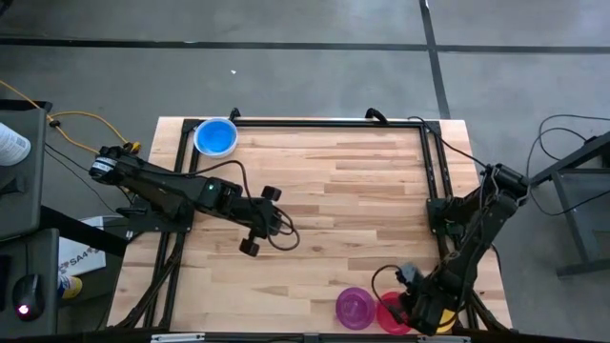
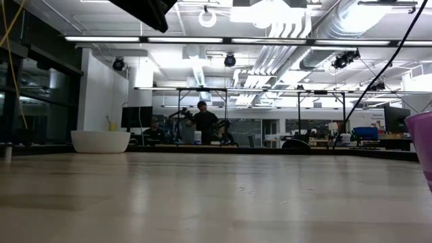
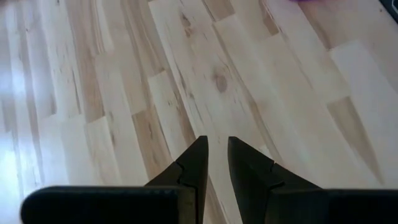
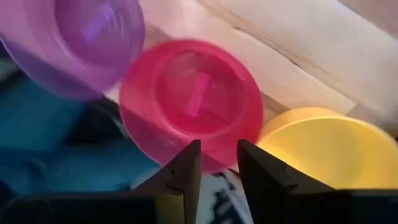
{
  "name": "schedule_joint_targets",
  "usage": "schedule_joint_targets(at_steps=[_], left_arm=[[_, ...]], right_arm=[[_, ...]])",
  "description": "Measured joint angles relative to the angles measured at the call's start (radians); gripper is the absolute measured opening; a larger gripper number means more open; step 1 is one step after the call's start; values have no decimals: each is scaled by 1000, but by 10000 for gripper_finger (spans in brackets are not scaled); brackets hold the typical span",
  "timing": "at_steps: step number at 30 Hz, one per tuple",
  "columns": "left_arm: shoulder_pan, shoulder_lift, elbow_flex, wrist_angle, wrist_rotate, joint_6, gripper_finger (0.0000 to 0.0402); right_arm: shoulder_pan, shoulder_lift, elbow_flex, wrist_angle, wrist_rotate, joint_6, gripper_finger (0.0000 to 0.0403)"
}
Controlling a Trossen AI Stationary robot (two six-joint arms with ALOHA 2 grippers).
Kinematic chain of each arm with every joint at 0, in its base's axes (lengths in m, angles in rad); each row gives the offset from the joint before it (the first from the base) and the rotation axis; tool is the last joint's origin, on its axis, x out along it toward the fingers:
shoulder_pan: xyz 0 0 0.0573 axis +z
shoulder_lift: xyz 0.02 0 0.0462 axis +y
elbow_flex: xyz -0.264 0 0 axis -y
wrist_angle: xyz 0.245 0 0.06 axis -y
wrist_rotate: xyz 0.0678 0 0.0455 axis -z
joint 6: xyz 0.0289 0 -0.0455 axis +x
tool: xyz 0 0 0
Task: Nest bowls inside each other
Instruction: Stack the yellow bowl on the blue bowl
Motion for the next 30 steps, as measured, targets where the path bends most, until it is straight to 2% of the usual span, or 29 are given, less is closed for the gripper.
schedule_joint_targets(at_steps=[5,9,20,30], left_arm=[[0,0,0,20,0,-47,61],[0,0,0,36,0,-99,61],[0,0,0,87,0,-230,61],[-2,0,0,184,0,-276,61]], right_arm=[[33,0,0,-56,-81,-218,96],[63,0,0,-90,-91,-421,96],[122,0,0,-105,11,-997,96],[127,35,0,-157,37,-1208,96]])
